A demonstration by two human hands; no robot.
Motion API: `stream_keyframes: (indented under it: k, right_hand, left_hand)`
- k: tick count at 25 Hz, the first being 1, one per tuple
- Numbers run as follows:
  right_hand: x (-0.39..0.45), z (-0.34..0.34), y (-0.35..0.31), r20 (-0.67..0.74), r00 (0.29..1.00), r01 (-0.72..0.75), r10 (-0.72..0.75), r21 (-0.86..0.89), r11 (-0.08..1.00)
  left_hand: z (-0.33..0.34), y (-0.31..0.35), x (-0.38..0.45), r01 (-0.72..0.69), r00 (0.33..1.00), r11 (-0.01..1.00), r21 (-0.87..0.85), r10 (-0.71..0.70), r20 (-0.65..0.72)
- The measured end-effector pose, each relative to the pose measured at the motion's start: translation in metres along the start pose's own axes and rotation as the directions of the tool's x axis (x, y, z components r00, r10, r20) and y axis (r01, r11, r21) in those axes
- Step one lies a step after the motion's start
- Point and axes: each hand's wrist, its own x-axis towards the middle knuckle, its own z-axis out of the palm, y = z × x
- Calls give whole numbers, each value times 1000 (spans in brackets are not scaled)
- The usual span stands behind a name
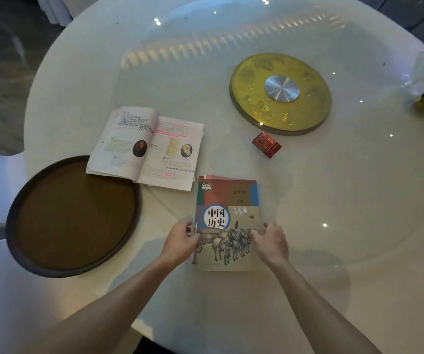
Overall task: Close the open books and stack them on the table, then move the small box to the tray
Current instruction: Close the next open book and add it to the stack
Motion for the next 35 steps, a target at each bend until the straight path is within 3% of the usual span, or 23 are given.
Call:
stream_keyframes:
  k: [4, 11, 14, 19, 23, 29, 35]
  right_hand:
    - [7, -1, -1, 34, 999, -3, 2, 33, 999]
    - [2, 5, 3, 17, 999, -35, 34, 11, 999]
    - [2, 7, -4, 24, 1000, 11, -12, 33, 999]
    - [14, 9, -13, 1, 999, -50, 51, 133, 990]
    - [20, 3, -12, -20, 996, -85, 91, 191, 978]
    - [37, -15, -14, -76, 992, -84, 103, 220, 972]
    - [48, -9, -14, -58, 992, -105, 114, 126, 986]
  left_hand:
    - [2, 8, 26, -3, 998, 1000, 5, 2, 63]
    - [20, 10, 40, -61, 998, 943, 328, 47, 48]
    - [20, 10, 43, -18, 1000, 962, 272, 21, -7]
    - [17, 6, 50, 84, 996, 995, -48, -83, 34]
    - [19, 23, 61, 91, 994, 981, -174, -78, 81]
    - [36, 51, 86, 65, 985, 979, -192, -31, 172]
    - [47, 52, 85, 11, 989, 999, -54, -3, 149]
